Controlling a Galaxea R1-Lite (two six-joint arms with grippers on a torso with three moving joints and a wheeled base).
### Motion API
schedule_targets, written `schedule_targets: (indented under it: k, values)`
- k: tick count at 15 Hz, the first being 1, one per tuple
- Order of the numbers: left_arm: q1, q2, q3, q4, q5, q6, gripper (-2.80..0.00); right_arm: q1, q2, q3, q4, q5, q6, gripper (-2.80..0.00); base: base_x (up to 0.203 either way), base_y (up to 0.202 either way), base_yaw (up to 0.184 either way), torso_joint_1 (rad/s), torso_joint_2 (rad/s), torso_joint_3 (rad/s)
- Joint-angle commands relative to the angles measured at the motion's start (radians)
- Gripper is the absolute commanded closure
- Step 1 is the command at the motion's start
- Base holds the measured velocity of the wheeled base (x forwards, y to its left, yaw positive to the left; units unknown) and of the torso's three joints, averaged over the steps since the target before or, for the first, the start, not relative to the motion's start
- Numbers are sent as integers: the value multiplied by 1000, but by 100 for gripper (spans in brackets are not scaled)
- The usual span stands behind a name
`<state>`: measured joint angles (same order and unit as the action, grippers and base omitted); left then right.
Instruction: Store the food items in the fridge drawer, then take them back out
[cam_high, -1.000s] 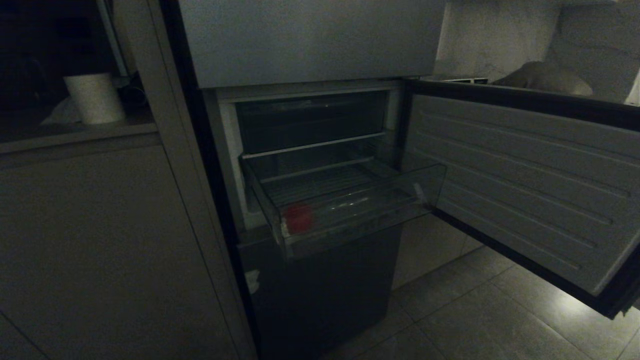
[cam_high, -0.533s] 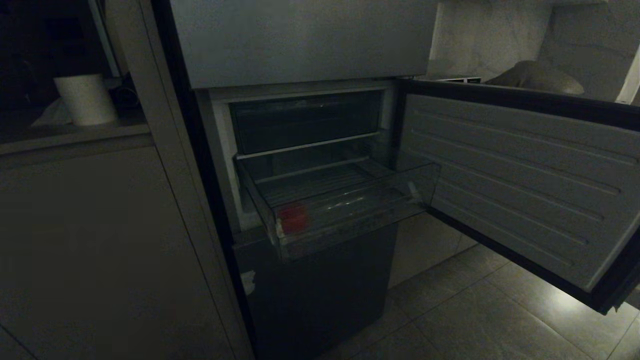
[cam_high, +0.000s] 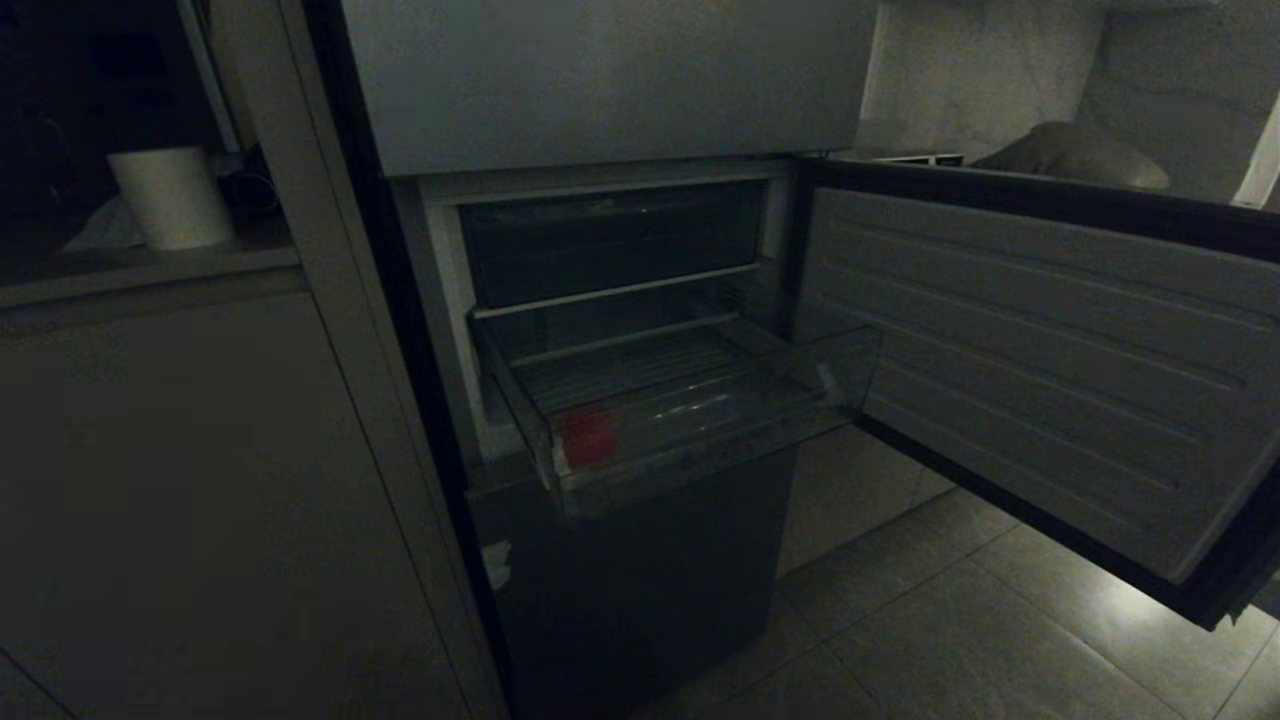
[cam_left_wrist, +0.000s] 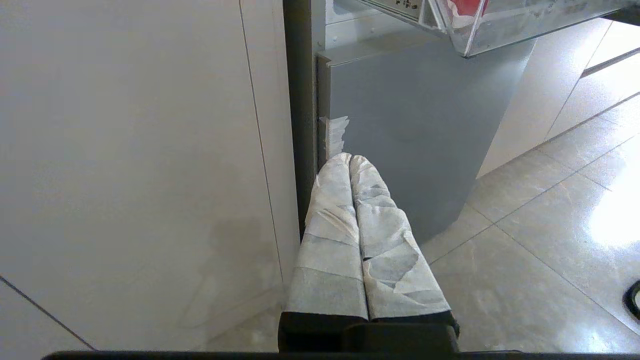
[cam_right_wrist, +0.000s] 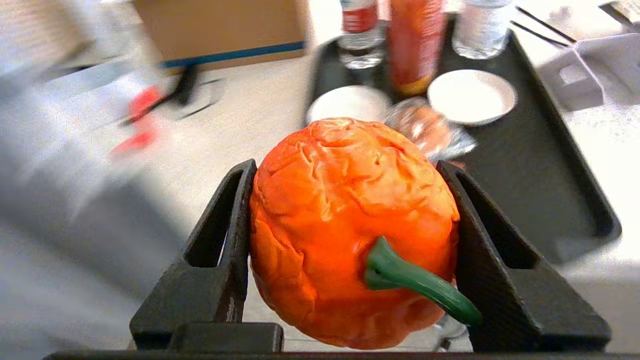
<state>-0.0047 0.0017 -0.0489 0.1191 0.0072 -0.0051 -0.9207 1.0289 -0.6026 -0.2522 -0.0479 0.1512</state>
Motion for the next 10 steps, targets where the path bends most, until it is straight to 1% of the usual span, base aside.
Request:
schedule_targets:
  k: [1,3,6,10]
  values:
    - [0,1,0,1,0,0,0,-65,296,-83,-65,14,4,0,0,0,0,0,0,0]
    - [0,1,0,1,0,-1,0,-80,435,-120,-163,20,-1,0,0,0,0,0,0,0]
    - [0,1,0,1,0,-1,0,-126,618,-187,-285,18,-17,0,0,0,0,0,0,0]
    - [0,1,0,1,0,-1,0,-227,780,-323,-321,19,-45,0,0,0,0,0,0,0]
